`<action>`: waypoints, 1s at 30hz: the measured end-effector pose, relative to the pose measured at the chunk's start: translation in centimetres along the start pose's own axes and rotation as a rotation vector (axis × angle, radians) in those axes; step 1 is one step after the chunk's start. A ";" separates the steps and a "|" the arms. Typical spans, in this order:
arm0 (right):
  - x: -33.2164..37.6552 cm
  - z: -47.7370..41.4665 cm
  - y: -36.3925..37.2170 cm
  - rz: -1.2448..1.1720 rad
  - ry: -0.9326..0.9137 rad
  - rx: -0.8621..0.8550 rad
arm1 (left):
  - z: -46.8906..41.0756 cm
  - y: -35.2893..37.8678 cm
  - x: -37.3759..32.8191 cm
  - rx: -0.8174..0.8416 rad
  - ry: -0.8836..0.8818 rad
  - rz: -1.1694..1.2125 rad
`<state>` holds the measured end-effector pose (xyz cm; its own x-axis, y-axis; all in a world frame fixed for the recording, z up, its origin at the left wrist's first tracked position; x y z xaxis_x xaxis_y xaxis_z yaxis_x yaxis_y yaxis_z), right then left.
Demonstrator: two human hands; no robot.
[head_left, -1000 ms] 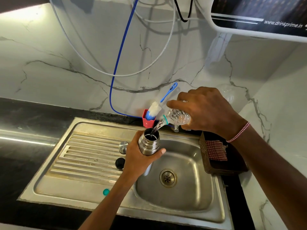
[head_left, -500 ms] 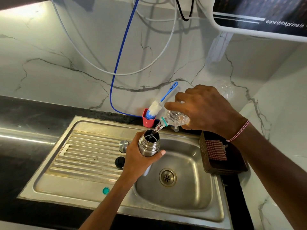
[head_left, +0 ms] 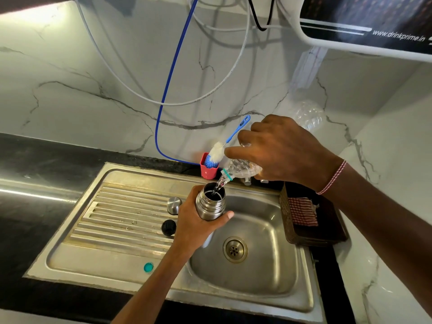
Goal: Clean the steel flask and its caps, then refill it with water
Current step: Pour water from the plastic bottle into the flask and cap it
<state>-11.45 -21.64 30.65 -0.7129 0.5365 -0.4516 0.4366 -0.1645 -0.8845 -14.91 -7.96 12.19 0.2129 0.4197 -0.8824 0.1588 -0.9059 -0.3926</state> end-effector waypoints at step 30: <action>2.7 -4.2 -1.0 0.137 -0.290 0.097 | -0.3 0.1 0.3 -0.021 -0.051 0.005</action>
<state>-11.51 -16.61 30.78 -0.7838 0.2480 -0.5694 0.4950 -0.3043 -0.8139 -14.52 -7.91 12.02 0.1645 0.4111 -0.8966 0.1786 -0.9064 -0.3828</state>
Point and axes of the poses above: each hand's wrist, its own z-axis away from the middle knuckle, its own y-axis out of the palm, x = y × z, the point moved 7 cm from there along -z, towards the middle knuckle, and after that the axes turned 12 degrees about -z, right-handed, at the moved point
